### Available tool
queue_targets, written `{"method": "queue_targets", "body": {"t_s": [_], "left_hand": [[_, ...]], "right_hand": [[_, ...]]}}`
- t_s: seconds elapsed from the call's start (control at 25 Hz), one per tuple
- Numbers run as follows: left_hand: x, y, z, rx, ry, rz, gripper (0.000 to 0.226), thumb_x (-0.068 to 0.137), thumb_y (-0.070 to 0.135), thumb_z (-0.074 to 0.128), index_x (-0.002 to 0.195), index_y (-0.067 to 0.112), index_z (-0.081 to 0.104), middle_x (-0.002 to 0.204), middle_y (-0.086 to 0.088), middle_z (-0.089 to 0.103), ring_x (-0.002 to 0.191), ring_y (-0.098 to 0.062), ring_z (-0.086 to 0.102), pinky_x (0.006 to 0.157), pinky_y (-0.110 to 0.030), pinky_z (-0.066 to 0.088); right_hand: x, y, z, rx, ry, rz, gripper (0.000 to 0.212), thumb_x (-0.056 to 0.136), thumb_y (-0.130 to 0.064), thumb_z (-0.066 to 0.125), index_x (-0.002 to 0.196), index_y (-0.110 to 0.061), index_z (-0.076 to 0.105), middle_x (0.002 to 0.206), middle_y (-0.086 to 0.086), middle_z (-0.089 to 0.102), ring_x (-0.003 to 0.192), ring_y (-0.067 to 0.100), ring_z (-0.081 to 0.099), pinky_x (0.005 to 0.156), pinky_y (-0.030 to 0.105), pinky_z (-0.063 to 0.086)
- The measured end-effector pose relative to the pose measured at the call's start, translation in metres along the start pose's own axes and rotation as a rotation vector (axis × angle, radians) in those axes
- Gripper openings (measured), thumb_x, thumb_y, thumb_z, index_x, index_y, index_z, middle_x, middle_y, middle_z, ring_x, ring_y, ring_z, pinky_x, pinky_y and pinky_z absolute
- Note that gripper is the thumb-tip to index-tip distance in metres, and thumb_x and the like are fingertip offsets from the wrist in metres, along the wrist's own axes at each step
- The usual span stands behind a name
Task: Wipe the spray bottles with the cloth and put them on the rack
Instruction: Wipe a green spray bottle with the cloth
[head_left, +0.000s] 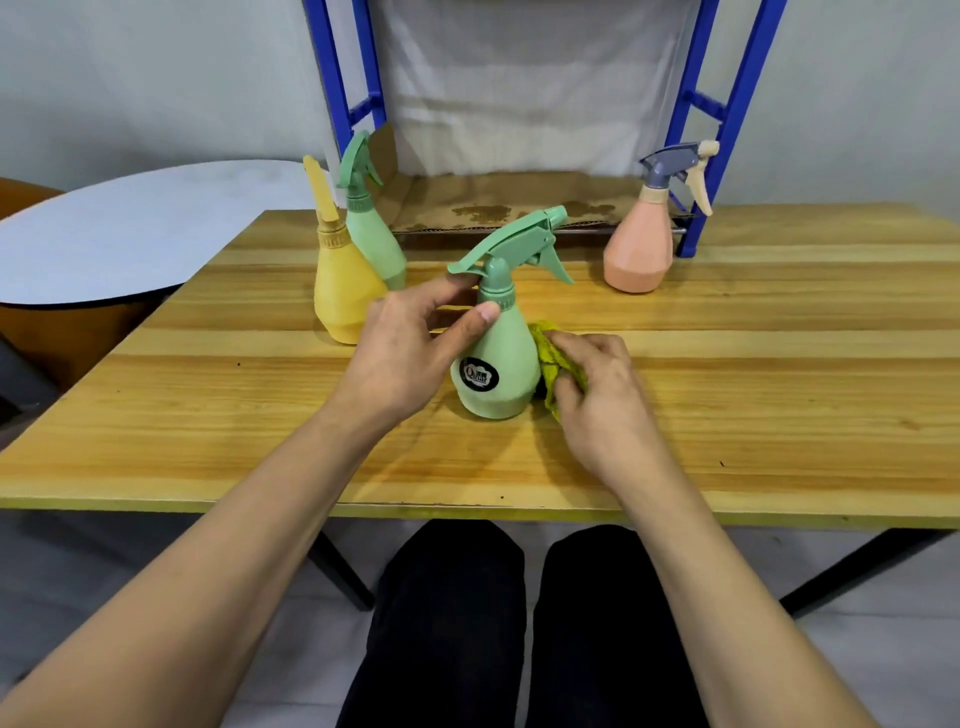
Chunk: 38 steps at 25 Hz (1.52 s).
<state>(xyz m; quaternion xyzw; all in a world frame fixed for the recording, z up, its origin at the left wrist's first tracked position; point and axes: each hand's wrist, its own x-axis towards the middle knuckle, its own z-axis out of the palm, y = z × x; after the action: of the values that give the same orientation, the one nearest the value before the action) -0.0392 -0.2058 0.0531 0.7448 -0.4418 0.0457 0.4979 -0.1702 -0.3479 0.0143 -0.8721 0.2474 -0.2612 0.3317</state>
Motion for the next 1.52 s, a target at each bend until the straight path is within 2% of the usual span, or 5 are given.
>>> {"method": "queue_targets", "body": {"t_s": [0.2, 0.4, 0.64, 0.96, 1.52], "left_hand": [[0.0, -0.004, 0.004, 0.011, 0.013, 0.003, 0.038, 0.098, 0.036, 0.067, 0.13, 0.016, 0.07, 0.112, 0.013, 0.074, 0.1, 0.01, 0.069, 0.083, -0.008, 0.05], [-0.001, -0.002, 0.004, 0.004, 0.014, -0.017, 0.038, 0.098, 0.035, 0.067, 0.131, 0.017, 0.069, 0.113, 0.016, 0.073, 0.103, 0.01, 0.068, 0.084, -0.009, 0.052], [-0.006, 0.002, 0.015, 0.058, 0.132, -0.033, 0.037, 0.097, 0.04, 0.067, 0.129, 0.02, 0.068, 0.106, 0.016, 0.072, 0.097, 0.003, 0.07, 0.087, -0.025, 0.059], [-0.005, 0.01, 0.023, 0.112, 0.164, -0.041, 0.033, 0.092, 0.046, 0.072, 0.118, 0.025, 0.072, 0.103, 0.007, 0.072, 0.088, -0.005, 0.071, 0.078, -0.037, 0.061], [-0.004, 0.0, 0.012, 0.142, 0.064, 0.058, 0.037, 0.097, 0.041, 0.067, 0.127, 0.02, 0.071, 0.107, 0.004, 0.065, 0.094, 0.008, 0.061, 0.078, -0.012, 0.052]], "right_hand": [[0.004, -0.019, -0.002, 0.145, 0.105, -0.149, 0.048, 0.096, -0.007, 0.052, 0.139, -0.028, 0.058, 0.129, 0.001, 0.051, 0.121, 0.01, 0.051, 0.108, 0.017, 0.033], [-0.005, 0.009, 0.011, -0.027, 0.057, -0.023, 0.049, 0.096, -0.009, 0.052, 0.142, -0.026, 0.055, 0.131, 0.009, 0.047, 0.121, 0.029, 0.053, 0.106, 0.03, 0.039], [-0.016, 0.004, 0.012, 0.137, 0.168, 0.059, 0.049, 0.096, -0.014, 0.057, 0.139, -0.037, 0.055, 0.133, -0.005, 0.052, 0.119, 0.011, 0.052, 0.092, 0.008, 0.027], [-0.019, -0.032, 0.002, 0.141, 0.306, -0.107, 0.045, 0.095, -0.022, 0.059, 0.139, -0.034, 0.058, 0.131, -0.002, 0.054, 0.122, 0.016, 0.053, 0.098, 0.02, 0.038], [-0.031, -0.018, 0.009, 0.113, 0.253, -0.042, 0.043, 0.096, -0.018, 0.057, 0.138, -0.03, 0.06, 0.126, -0.001, 0.048, 0.118, 0.013, 0.052, 0.093, 0.012, 0.033]]}}
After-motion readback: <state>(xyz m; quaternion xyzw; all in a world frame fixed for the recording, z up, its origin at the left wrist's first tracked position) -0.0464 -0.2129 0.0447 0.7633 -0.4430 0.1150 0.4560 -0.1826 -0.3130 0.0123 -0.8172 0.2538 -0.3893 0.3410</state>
